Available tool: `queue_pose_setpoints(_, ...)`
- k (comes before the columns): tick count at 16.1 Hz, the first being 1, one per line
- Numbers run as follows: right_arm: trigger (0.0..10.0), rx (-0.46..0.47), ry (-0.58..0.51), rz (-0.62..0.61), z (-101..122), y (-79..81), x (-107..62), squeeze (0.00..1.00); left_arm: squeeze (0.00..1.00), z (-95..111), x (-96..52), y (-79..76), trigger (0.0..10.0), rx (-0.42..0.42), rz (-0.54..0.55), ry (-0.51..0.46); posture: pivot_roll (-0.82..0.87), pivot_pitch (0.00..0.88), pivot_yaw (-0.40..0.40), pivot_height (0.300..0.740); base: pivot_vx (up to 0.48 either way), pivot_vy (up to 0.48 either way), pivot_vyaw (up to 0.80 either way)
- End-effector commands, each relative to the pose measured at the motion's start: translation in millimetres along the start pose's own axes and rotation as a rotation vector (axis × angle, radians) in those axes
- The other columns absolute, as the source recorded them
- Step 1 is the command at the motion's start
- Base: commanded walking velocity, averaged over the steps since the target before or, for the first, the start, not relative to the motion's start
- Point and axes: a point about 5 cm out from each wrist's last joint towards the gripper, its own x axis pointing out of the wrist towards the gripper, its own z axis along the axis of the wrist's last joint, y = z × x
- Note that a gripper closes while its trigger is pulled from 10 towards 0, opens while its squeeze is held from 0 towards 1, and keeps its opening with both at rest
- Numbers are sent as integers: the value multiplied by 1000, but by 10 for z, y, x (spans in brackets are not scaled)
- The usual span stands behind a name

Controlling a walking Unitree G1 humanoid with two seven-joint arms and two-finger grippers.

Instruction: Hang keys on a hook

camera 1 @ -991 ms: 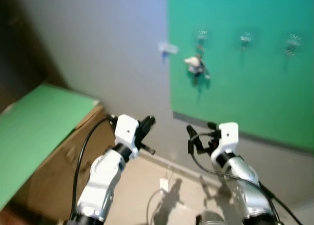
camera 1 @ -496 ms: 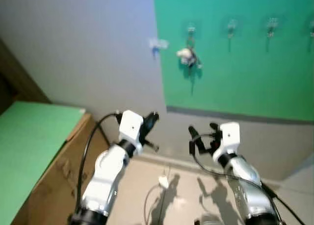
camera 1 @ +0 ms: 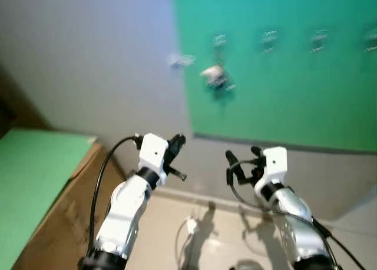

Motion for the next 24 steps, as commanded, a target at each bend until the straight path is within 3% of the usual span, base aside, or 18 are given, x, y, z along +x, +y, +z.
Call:
queue_pose_setpoints(1,10000,8,2,-6,13,-13,18,0,0,51,41,-15,0,12,-15,-22,-228,0,135,717,319,-352,-556)
queue_pose_setpoints(8,10000,-18,-14,0,13,0,-18,0,0,47,35,-114,0,40,-81,-15,-234,0,143,717,184,-201,-237)
queue_pose_setpoints(11,10000,-11,-10,9,-7,19,-32,0,0,75,13,-196,0,13,-183,15,-231,0,144,717,0,0,0)
queue_pose_setpoints(14,10000,-8,-7,10,-15,19,-42,0,0,221,33,-145,0,118,-157,-70,-227,0,141,717,0,0,0)
queue_pose_setpoints(19,10000,-4,-3,6,-19,7,-53,0,0,519,168,-216,0,253,-214,-144,-238,0,144,717,0,0,0)
queue_pose_setpoints(24,10000,2,7,0,-43,-11,-77,0,0,744,248,-164,0,129,-224,-193,-239,0,144,717,0,0,0)
